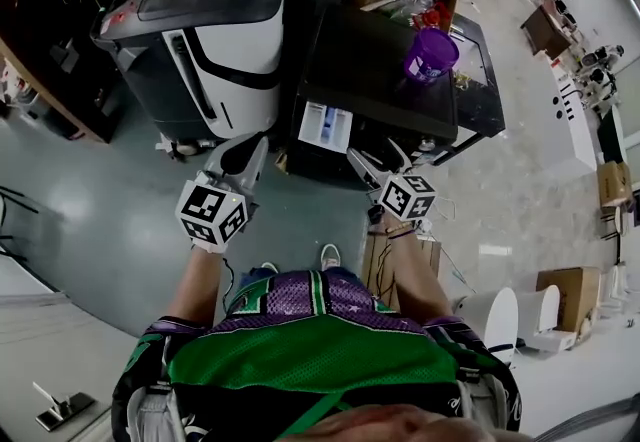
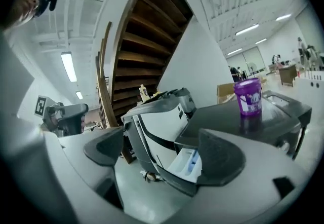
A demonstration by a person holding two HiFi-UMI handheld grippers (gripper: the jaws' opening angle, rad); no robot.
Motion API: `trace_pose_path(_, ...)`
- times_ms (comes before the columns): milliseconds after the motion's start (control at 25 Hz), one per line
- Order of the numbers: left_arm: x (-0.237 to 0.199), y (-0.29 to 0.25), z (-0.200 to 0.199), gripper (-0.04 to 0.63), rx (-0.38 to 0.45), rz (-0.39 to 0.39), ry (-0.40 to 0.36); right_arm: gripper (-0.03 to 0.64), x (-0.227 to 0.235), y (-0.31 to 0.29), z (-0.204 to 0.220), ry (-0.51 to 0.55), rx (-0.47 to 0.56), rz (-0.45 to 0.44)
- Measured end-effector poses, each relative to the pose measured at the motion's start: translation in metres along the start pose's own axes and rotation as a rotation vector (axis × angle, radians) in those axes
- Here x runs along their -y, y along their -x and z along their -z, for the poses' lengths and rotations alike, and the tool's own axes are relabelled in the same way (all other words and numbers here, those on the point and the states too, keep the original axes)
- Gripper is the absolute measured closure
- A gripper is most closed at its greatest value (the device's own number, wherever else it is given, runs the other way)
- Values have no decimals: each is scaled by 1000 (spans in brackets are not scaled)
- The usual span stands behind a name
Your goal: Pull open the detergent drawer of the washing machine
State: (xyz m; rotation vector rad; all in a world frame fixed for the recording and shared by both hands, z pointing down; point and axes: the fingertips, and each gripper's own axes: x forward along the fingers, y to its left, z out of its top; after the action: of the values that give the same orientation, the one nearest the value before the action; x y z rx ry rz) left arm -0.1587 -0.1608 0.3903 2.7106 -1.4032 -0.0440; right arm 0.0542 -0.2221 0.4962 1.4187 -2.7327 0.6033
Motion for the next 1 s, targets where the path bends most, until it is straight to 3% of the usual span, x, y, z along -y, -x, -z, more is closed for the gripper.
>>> trace_pose_path(320, 11, -29, -29, 578, 49, -52, -9, 162, -28, 29, -101, 185, 157, -25)
trace_pose_path(400, 15, -39, -35, 578, 57, -51, -9, 195, -32, 36, -118, 210, 179, -32)
trace_pose_path(760, 41, -70, -64, 578, 91, -19, -64, 308, -46, 57, -149, 270, 194, -107)
trace_pose_path(1000, 49, -80, -71, 578, 109, -10, -62, 436, -51, 62, -156, 316, 197, -132)
